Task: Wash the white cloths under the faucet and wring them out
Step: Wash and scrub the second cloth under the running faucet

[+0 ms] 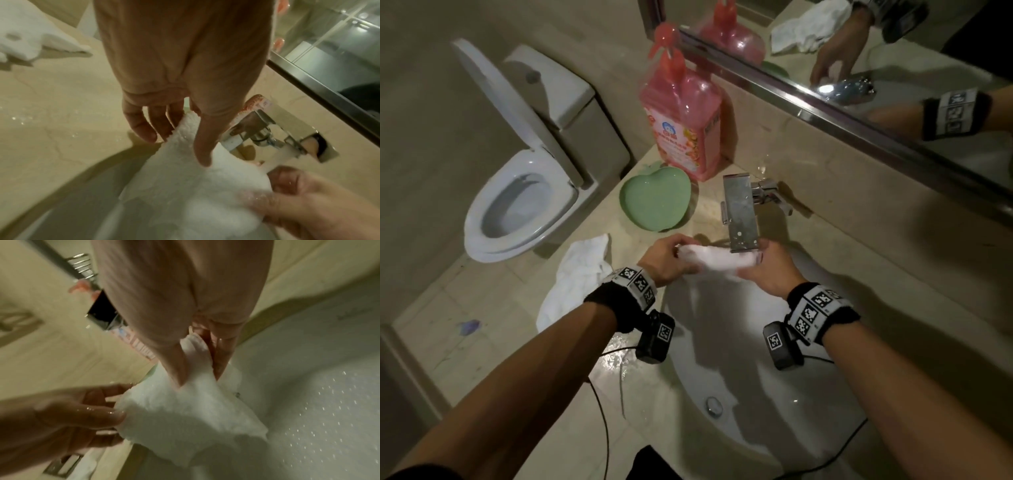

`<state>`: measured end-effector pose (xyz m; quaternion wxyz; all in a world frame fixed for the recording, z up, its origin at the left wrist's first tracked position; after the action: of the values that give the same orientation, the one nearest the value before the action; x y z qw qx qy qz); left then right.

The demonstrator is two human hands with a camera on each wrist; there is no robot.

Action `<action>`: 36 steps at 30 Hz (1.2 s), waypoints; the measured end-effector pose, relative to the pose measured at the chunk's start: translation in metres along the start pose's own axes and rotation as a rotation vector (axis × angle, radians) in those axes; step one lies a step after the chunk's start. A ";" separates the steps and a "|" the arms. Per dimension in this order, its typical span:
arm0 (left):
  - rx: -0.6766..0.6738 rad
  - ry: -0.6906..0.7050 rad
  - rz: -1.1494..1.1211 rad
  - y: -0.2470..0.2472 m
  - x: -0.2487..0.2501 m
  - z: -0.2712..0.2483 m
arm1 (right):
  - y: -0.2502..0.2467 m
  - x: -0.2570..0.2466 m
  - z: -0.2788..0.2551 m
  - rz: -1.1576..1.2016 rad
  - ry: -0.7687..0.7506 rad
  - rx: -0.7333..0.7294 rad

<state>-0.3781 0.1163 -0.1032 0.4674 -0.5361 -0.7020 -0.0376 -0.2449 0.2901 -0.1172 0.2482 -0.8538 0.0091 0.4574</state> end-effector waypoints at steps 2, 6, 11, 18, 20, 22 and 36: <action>-0.031 0.021 0.094 0.002 0.001 -0.005 | 0.006 -0.015 -0.003 -0.198 -0.131 -0.045; 0.014 0.125 0.460 0.002 0.013 -0.006 | 0.002 -0.018 -0.008 -0.446 -0.160 -0.074; -0.037 0.166 0.305 0.017 0.025 -0.003 | -0.025 0.002 -0.010 -0.228 0.009 -0.039; -0.005 0.044 0.189 0.053 0.039 0.014 | -0.022 0.017 -0.017 -0.110 0.046 0.115; -0.056 0.028 0.058 0.065 0.041 0.014 | -0.008 0.013 -0.022 0.035 0.009 0.041; -0.130 0.046 -0.125 0.077 0.042 0.009 | 0.002 0.007 -0.022 0.108 -0.041 -0.006; -0.202 0.308 0.308 0.088 0.040 0.014 | -0.017 0.017 -0.010 0.427 0.162 0.061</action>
<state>-0.3171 0.1899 -0.1224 0.5133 -0.6688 -0.5249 -0.1170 -0.2231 0.3039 -0.1190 0.1697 -0.8585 0.2232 0.4293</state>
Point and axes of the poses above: each hand's wrist, its own z-axis towards the middle knuckle, its own y-axis out of the palm, x = y × z, the point moved 8 cm from there along z, towards the middle knuckle
